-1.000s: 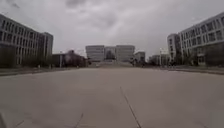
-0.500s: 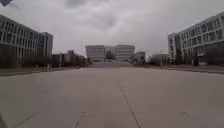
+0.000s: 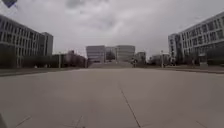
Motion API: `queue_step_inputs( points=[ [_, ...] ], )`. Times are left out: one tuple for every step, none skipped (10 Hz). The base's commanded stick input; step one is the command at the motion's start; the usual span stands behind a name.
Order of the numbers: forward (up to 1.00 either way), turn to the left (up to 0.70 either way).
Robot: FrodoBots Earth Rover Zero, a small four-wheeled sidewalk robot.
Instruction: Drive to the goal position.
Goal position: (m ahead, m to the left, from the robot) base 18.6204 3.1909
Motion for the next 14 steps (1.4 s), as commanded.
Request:
queue_step_inputs(
  points=[
    [0.7,-0.01],
    [0.7,-0.01],
    [0.7,-0.01],
    [0.7,-0.01],
    [0.7,-0.01],
    [0.7,-0.01],
    [0.7,-0.01],
    [0.7,-0.01],
    [0.7,-0.01],
    [0.7,-0.01],
    [0.7,-0.01],
    [0.7,-0.01],
    [0.7,-0.01],
    [0.7,-0.01]
  ],
)
